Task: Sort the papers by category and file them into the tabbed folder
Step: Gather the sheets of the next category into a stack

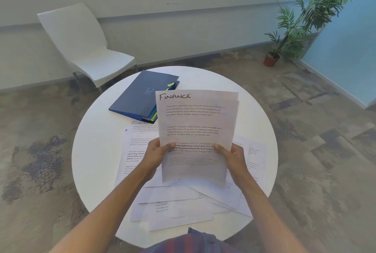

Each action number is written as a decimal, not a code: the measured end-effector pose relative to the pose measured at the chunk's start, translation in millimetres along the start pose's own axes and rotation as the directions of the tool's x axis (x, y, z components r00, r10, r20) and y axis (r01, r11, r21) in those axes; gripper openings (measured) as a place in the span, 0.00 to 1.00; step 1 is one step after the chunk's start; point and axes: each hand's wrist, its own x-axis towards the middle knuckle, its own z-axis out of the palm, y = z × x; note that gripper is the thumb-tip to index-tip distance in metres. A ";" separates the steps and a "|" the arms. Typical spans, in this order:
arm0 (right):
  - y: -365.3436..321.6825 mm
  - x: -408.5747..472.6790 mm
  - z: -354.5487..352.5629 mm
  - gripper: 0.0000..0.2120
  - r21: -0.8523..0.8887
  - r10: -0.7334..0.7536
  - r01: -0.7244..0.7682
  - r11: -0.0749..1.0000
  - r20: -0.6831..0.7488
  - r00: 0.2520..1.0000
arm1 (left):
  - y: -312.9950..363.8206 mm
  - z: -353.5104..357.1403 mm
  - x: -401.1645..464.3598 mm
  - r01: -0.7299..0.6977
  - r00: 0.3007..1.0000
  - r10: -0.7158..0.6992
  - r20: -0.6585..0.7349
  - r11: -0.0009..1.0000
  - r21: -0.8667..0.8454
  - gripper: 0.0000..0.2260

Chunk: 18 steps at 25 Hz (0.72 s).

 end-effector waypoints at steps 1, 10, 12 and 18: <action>-1.6 1.0 0.5 0.07 0.013 -0.011 0.011 1.000 0.000 1.000 | 2.2 0.3 0.2 -0.018 1.000 0.018 -0.007 1.000 0.009 0.10; 10.3 -4.9 3.8 0.09 -0.080 -0.104 0.107 0.991 0.036 0.994 | -8.0 2.4 -4.6 -0.086 0.996 0.083 0.033 0.991 0.104 0.08; 11.7 -5.4 3.2 0.10 -0.071 -0.116 0.119 0.990 0.044 0.992 | -10.0 2.7 -5.7 -0.080 0.996 0.077 0.039 0.990 0.112 0.08; 22.6 -4.6 4.3 0.08 -0.120 -0.103 0.104 0.987 0.014 0.995 | -16.0 4.4 -4.3 -0.058 0.998 0.060 -0.016 0.995 0.079 0.06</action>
